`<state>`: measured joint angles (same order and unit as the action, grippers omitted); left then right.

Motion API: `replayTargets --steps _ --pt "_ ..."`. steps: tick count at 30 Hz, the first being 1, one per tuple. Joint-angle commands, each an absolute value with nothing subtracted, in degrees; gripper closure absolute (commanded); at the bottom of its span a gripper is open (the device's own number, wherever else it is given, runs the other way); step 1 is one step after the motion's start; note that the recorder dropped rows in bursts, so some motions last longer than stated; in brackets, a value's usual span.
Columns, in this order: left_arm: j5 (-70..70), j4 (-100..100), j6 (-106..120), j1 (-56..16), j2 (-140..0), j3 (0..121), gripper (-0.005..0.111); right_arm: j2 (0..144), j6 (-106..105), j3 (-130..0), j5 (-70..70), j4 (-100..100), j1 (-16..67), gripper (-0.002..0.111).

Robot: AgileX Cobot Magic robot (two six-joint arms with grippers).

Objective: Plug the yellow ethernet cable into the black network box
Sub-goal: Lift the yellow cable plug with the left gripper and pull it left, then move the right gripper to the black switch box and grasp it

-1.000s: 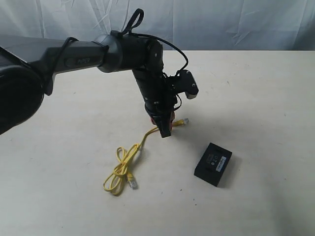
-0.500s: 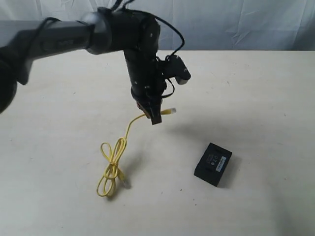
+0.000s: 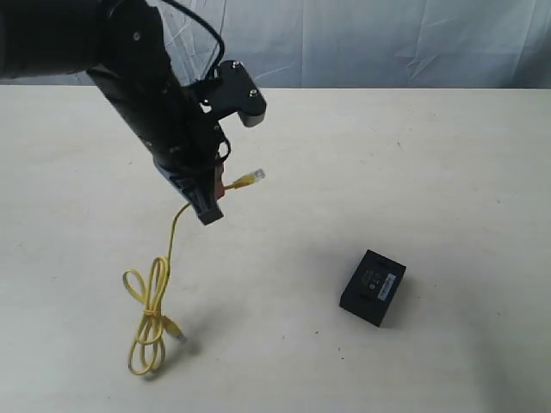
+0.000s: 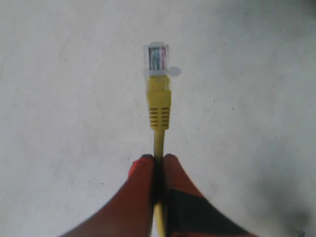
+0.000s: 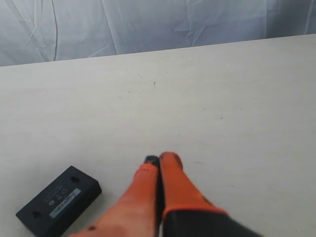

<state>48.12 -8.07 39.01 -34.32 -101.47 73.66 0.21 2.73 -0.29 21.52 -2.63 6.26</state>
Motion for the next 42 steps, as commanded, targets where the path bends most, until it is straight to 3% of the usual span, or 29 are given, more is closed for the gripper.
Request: replayTargets --steps 1,5,13,19,21,25,30,32,37,42 --pt "44.5 -7.9 39.1 -34.2 -98.7 68.1 0.107 0.0 2.6 0.0 20.8 -2.6 6.4 0.109" --pt "43.6 -7.4 39.2 -34.2 -98.7 65.6 0.107 0.0 2.6 0.0 16.9 -1.8 6.4 0.109" --pt "40.7 -6.7 39.2 -34.2 -98.7 63.8 0.107 0.0 2.6 0.0 -13.3 -1.9 6.4 0.109" --pt "40.7 -6.6 39.2 -34.2 -98.7 63.8 0.107 0.0 2.3 0.0 -24.8 -3.8 6.4 0.109" --pt "40.6 -6.6 39.2 -34.2 -98.7 63.8 0.107 0.0 2.3 0.0 -21.2 -7.2 6.4 0.109" --pt "40.0 -6.6 39.2 -34.2 -98.7 63.8 0.107 5.4 0.0 -7.7 1.0 -10.6 6.4 0.109" --pt "39.8 -6.6 39.2 -34.2 -98.7 63.8 0.107 26.3 0.0 -22.1 23.3 -10.8 6.4 0.109" --pt "39.8 -6.8 39.2 -34.2 -98.7 63.8 0.107 41.5 -0.3 -29.0 33.9 -12.2 6.5 0.109" --pt "39.8 -7.0 39.2 -34.2 -98.7 63.8 0.107 71.7 -22.3 -31.2 37.4 -33.3 12.4 0.109" --pt "39.7 -7.0 39.2 -34.2 -98.7 63.8 0.107 83.5 -22.3 -33.0 34.0 -35.0 25.4 0.109"
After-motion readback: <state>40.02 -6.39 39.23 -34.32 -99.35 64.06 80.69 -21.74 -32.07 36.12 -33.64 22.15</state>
